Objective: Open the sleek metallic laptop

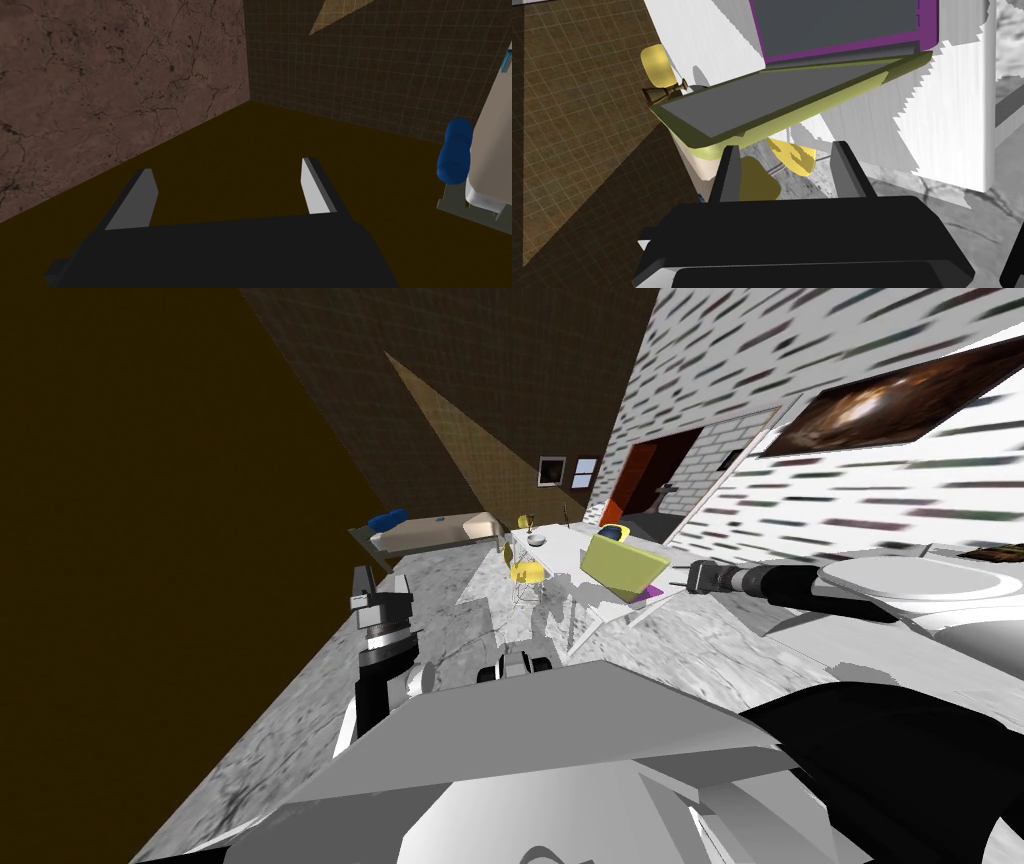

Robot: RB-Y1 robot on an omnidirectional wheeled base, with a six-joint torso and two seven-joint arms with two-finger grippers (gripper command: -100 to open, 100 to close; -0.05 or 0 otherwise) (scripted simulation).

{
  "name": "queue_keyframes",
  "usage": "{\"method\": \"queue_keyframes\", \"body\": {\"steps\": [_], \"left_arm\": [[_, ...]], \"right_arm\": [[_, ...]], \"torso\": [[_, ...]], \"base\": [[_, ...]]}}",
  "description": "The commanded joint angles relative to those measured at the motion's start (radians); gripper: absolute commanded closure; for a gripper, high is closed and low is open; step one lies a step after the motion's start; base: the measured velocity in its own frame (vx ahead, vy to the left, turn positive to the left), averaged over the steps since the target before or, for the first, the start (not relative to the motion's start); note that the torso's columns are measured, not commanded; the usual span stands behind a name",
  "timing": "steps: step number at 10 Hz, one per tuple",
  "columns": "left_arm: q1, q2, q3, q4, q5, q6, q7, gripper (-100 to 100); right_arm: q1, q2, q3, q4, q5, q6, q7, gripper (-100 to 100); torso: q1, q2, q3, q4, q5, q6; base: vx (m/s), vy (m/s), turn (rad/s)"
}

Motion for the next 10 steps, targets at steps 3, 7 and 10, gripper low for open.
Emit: {"method": "queue_keyframes", "body": {"steps": [3,7,10], "left_arm": [[0.000,0.000,0.000,0.000,0.000,0.000,0.000,0],[0.000,0.000,0.000,0.000,0.000,0.000,0.000,0],[0.000,0.000,0.000,0.000,0.000,0.000,0.000,0]], "right_arm": [[0.001,-0.022,0.014,0.016,-0.076,-0.100,-0.122,100],[0.003,-0.039,0.025,0.029,-0.136,-0.181,-0.219,100],[0.018,-0.056,0.010,0.026,-0.116,-0.160,-0.210,-100]], "torso": [[-0.004,-0.001,-0.001,-0.001,-0.001,0.001],[0.005,-0.001,-0.001,0.000,0.002,0.000],[0.006,-0.001,0.000,0.000,0.001,0.000]], "base": [[0.005,-0.196,0.026],[0.000,-0.145,0.020],[0.006,-0.033,0.003]]}}
